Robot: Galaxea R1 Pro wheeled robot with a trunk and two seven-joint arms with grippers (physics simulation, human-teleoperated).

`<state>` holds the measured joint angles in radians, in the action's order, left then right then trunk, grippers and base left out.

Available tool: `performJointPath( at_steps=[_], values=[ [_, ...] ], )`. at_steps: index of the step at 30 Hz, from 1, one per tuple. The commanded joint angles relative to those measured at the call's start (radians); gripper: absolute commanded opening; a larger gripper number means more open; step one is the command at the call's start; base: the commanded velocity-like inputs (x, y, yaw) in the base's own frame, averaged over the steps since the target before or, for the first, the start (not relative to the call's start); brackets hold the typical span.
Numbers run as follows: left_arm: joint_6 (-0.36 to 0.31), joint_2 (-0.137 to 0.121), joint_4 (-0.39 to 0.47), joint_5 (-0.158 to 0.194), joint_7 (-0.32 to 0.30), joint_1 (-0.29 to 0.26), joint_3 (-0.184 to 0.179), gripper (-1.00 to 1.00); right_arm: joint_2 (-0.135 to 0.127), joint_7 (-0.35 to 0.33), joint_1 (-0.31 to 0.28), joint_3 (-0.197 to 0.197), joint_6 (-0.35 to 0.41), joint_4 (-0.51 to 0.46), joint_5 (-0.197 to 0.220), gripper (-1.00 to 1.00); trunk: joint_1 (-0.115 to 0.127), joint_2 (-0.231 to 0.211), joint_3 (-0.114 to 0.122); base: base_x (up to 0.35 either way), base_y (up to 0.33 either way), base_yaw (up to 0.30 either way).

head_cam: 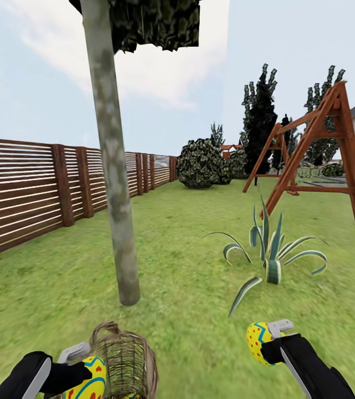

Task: Take the three Easter eggs out of the wicker basket on the lawn in the garden, then place them on the lawn next to a single tree (choose any tree) so that all three eggs are next to the same tree and none are left in the basket.

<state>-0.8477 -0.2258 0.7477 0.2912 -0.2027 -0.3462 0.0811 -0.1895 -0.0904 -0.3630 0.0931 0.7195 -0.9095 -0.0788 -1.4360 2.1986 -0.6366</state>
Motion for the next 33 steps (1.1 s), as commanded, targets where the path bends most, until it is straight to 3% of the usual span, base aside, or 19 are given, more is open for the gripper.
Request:
performJointPath(
  at_steps=[1, 7, 33],
  values=[
    [-0.005, 0.0, 0.001, -0.006, -0.007, 0.0, 0.003, -1.0, 0.002, -0.008, -0.001, 0.002, 0.005, -0.001, -0.009, -1.0, 0.005, -0.007, 0.002, -0.32, -0.138, 0.0],
    [-0.005, 0.001, 0.001, -0.006, -0.007, 0.0, 0.003, -1.0, 0.013, -0.007, -0.001, 0.002, 0.005, 0.0, -0.01, -1.0, 0.028, -0.049, 0.021, -0.284, -0.121, 0.0],
    [-0.007, 0.0, 0.001, 0.0, -0.005, 0.0, 0.006, -1.0, 0.027, -0.005, -0.001, 0.023, 0.003, 0.018, -0.011, -1.0, 0.127, -0.231, 0.102, -0.015, 0.016, 0.0]
  ],
)
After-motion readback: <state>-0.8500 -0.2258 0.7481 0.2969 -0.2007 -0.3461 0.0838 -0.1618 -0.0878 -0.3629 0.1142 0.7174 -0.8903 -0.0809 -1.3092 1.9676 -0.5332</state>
